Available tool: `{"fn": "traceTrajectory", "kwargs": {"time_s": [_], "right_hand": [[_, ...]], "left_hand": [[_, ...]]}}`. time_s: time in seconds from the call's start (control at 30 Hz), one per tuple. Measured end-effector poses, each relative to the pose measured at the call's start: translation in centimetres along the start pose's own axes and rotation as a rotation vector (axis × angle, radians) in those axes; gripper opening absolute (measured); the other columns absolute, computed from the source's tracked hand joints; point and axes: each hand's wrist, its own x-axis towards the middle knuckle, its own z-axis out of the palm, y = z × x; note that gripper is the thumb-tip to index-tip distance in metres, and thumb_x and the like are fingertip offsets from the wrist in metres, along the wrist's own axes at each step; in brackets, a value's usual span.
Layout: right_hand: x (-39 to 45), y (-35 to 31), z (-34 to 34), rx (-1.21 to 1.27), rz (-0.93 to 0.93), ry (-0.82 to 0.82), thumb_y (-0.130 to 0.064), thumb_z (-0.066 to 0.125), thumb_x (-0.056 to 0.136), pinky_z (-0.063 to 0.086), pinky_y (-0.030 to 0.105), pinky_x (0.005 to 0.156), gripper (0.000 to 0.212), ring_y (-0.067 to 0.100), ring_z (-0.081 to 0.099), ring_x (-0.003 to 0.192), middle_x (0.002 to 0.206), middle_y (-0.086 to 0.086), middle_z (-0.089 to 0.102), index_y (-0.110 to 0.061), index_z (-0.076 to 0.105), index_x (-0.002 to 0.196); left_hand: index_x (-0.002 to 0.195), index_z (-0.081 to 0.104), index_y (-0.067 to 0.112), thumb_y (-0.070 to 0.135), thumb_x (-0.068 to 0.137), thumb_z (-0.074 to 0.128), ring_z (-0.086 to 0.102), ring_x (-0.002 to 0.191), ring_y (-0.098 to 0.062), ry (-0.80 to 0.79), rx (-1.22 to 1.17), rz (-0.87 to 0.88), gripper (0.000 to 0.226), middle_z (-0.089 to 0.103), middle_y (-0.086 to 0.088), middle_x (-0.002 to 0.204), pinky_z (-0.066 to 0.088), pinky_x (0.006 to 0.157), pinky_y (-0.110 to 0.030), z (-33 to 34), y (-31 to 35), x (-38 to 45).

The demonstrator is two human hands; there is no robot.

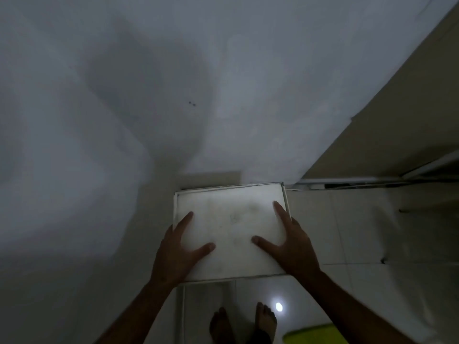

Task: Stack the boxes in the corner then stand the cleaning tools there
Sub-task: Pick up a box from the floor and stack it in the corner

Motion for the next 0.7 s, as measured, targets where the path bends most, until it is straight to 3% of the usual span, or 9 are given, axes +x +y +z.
{"fn": "traceTrajectory", "kwargs": {"time_s": [0.27, 0.47, 0.7], "right_hand": [[6.4, 8.2, 10.1, 0.051, 0.035, -0.042, -0.084, 0.068, 0.064, 0.045, 0.040, 0.107, 0.107, 0.021, 0.049, 0.132, 0.153, 0.000, 0.040, -0.060, 0.010, 0.151], [12.6, 12.0, 15.9, 0.046, 0.030, -0.049, -0.078, 0.071, 0.068, 0.040, 0.027, 0.096, 0.109, 0.007, 0.043, 0.115, 0.148, -0.001, 0.043, -0.051, 0.011, 0.155], [20.1, 14.1, 21.4, 0.021, -0.045, 0.008, -0.077, 0.071, 0.069, 0.041, 0.034, 0.102, 0.106, 0.022, 0.050, 0.128, 0.146, 0.002, 0.047, -0.050, 0.016, 0.155]], "left_hand": [[0.146, 0.033, 0.058, 0.071, 0.056, 0.082, 0.042, 0.136, -0.017, -0.033, -0.055, -0.039, 0.103, 0.041, 0.004, 0.153, 0.037, 0.110, -0.036, 7.1, -9.5, 7.2], [0.147, 0.034, 0.054, 0.067, 0.058, 0.082, 0.035, 0.137, -0.010, -0.019, -0.023, 0.002, 0.102, 0.039, 0.005, 0.155, 0.029, 0.107, -0.026, 10.5, -14.2, 13.8], [0.148, 0.031, 0.055, 0.066, 0.060, 0.082, 0.034, 0.143, -0.021, 0.020, 0.007, 0.033, 0.102, 0.035, 0.003, 0.157, 0.031, 0.111, -0.033, 12.7, -19.1, 21.8]]}}
